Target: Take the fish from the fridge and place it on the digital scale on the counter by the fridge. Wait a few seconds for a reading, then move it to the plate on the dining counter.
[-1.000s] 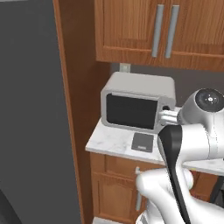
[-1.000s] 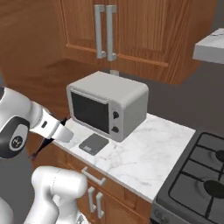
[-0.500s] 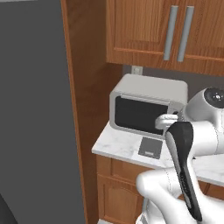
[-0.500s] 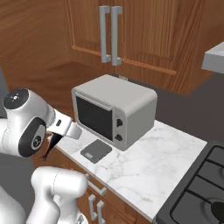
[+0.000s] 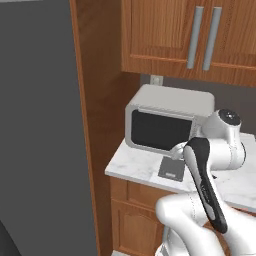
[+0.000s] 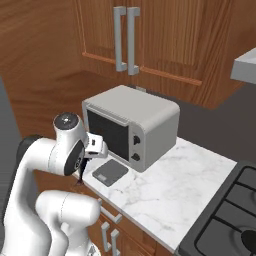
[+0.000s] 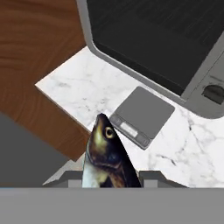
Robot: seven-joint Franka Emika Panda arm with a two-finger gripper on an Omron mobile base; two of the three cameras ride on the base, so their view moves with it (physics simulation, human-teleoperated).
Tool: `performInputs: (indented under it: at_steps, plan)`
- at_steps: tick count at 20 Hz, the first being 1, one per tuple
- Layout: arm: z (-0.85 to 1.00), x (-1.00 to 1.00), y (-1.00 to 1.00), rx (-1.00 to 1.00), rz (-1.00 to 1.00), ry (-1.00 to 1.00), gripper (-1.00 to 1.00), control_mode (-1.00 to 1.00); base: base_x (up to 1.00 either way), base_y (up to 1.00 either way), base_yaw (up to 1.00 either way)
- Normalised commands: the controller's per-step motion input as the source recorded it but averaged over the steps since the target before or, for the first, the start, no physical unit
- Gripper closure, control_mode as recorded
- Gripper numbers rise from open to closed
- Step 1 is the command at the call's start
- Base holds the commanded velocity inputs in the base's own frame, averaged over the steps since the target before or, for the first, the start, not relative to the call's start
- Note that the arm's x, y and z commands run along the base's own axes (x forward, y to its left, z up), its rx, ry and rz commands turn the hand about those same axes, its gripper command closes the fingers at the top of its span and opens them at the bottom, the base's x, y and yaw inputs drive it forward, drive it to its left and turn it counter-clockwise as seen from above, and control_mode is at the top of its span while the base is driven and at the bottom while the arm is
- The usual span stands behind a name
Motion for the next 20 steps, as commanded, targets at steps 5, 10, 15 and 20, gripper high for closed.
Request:
performInputs:
  at_steps: [5, 10, 15, 20]
  plan:
    - [-0.81, 0.52, 0.00, -0.15, 0.27, 0.00, 1.00, -1.00, 0.00, 0.00, 0.00]
    - [-0.77, 0.58, 0.00, -0.18, 0.21, 0.00, 1.00, -1.00, 0.00, 0.00, 0.00]
    - [-0.49, 0.75, 0.00, -0.10, 0.14, 0.01, 1.00, -1.00, 0.00, 0.00, 0.00]
    - [-0.25, 0.51, -0.02, -0.02, 0.12, 0.00, 1.00, -1.00, 0.00, 0.00, 0.00]
